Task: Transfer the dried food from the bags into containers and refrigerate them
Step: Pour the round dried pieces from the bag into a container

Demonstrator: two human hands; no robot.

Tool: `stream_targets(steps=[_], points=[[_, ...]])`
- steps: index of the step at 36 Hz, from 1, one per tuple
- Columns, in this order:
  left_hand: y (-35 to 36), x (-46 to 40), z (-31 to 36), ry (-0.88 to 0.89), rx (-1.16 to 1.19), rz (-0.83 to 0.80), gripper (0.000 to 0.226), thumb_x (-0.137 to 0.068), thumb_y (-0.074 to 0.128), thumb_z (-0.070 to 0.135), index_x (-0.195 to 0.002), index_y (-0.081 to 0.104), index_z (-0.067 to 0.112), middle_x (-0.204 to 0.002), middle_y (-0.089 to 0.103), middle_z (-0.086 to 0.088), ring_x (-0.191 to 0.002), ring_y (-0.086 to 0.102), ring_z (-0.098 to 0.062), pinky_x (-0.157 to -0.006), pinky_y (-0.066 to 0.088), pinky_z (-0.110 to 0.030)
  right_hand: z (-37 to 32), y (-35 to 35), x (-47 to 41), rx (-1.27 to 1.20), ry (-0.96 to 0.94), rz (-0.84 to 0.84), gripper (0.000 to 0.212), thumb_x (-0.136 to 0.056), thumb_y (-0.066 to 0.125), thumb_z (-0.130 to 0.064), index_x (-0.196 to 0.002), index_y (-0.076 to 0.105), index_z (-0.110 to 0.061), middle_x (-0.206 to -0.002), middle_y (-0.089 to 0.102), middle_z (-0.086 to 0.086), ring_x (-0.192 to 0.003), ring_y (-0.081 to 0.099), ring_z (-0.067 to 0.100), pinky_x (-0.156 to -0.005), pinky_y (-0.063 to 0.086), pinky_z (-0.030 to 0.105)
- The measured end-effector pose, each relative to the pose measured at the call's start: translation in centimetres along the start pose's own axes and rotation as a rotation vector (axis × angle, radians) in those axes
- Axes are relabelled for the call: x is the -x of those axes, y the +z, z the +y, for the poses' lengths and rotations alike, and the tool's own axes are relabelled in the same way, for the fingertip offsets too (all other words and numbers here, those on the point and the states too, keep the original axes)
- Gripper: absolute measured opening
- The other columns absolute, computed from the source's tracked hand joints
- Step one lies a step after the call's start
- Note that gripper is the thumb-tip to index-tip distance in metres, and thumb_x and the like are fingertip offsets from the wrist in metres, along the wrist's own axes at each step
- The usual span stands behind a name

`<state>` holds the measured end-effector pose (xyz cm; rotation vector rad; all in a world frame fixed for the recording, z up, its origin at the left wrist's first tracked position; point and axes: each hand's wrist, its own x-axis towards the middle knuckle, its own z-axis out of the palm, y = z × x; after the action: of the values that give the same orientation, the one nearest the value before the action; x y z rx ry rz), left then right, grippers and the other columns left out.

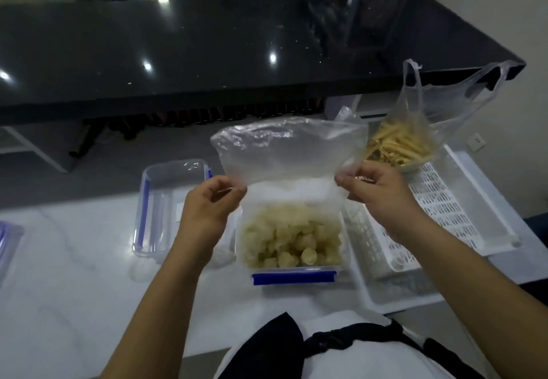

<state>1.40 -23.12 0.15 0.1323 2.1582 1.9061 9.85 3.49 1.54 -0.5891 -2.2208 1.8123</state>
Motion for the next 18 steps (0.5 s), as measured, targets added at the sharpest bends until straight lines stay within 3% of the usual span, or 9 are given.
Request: stream_targets(steps=[3, 6, 9, 12, 18], points=[[0.7, -0.1, -0.6, -0.075, 0.069, -0.025, 0.012, -0.096, 0.065, 0.018, -0.102, 0.073, 0.013, -0.101, 0.076, -0.007, -0.099, 0.071, -0.024, -0.086, 0.058, -0.032, 1.1, 0.2, 0.2, -0.027, 0.068, -0.006, 0.010, -0.086, 0.075, -0.017, -0.093, 0.075, -0.010, -0.104, 0.074, 0.006, -0.102, 0.069, 0.028, -0.093, 0.056, 0.053], [1.0, -0.3, -1.5, -0.104, 0.098, -0.012, 0.010, -0.095, 0.066, 0.020, -0.100, 0.075, 0.017, -0.096, 0.077, -0.002, -0.096, 0.073, -0.022, -0.086, 0.058, -0.033, 2.0, 0.4, 0.5, -0.012, 0.112, -0.051, 0.016, -0.084, 0.078, -0.022, -0.099, 0.077, -0.023, -0.103, 0.075, -0.001, -0.098, 0.071, 0.027, -0.092, 0.057, 0.048], [1.3, -0.3, -2.1, -0.104, 0.083, -0.003, 0.009, -0.092, 0.070, 0.021, -0.099, 0.075, 0.021, -0.095, 0.077, 0.004, -0.092, 0.073, -0.012, -0.081, 0.055, -0.023, 2.8, 0.8, 0.9, 0.029, 0.104, -0.065, 0.010, -0.085, 0.077, -0.024, -0.094, 0.078, -0.027, -0.100, 0.076, -0.006, -0.096, 0.071, 0.019, -0.088, 0.059, 0.041], [1.4, -0.2, -2.3, -0.021, -0.016, 0.028, 0.008, -0.091, 0.071, 0.021, -0.091, 0.076, 0.028, -0.092, 0.077, 0.011, -0.086, 0.071, -0.002, -0.071, 0.051, -0.010, 2.9, 1.1, 1.1, -0.018, 0.066, 0.018, 0.007, -0.086, 0.075, -0.019, -0.089, 0.079, -0.025, -0.094, 0.078, -0.004, -0.094, 0.072, 0.017, -0.087, 0.058, 0.038], [1.0, -0.5, -0.9, 0.165, -0.087, 0.066, 0.012, -0.094, 0.067, 0.017, -0.097, 0.075, 0.026, -0.088, 0.077, 0.011, -0.085, 0.072, -0.002, -0.075, 0.050, -0.007, 1.2, 0.9, 1.0, -0.107, -0.023, 0.049, 0.012, -0.085, 0.077, -0.020, -0.082, 0.081, -0.030, -0.092, 0.078, -0.005, -0.089, 0.073, 0.013, -0.077, 0.059, 0.025]])
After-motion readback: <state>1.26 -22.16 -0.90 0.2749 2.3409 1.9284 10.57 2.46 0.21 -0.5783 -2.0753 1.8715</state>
